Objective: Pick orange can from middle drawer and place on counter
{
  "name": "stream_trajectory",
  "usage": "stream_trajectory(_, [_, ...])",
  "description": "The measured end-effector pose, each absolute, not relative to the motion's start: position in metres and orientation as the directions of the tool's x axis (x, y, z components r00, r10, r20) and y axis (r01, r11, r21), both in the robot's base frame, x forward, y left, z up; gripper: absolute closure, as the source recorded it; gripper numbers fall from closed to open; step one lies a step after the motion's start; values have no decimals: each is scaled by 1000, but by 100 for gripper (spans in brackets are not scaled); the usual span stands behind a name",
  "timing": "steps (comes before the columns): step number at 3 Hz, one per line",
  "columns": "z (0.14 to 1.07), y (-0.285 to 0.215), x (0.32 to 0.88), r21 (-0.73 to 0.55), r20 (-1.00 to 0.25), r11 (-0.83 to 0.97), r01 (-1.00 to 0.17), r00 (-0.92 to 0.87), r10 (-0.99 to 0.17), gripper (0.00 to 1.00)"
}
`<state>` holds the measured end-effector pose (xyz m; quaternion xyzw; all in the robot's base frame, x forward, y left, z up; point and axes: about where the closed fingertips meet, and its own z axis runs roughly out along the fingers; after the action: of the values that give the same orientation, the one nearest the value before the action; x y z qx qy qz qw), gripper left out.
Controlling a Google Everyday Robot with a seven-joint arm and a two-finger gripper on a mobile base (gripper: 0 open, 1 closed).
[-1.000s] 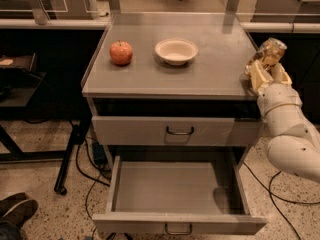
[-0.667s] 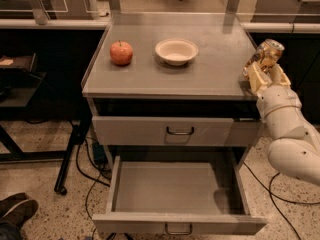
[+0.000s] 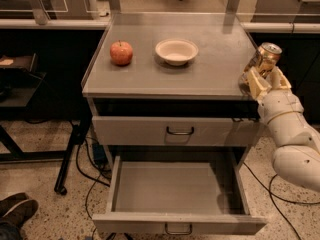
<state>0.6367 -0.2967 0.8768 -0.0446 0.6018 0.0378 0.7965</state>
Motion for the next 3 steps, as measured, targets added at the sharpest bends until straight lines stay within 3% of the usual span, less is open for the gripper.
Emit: stream_trajectory(3, [858, -285, 627, -141, -952, 980, -138, 290, -96, 100])
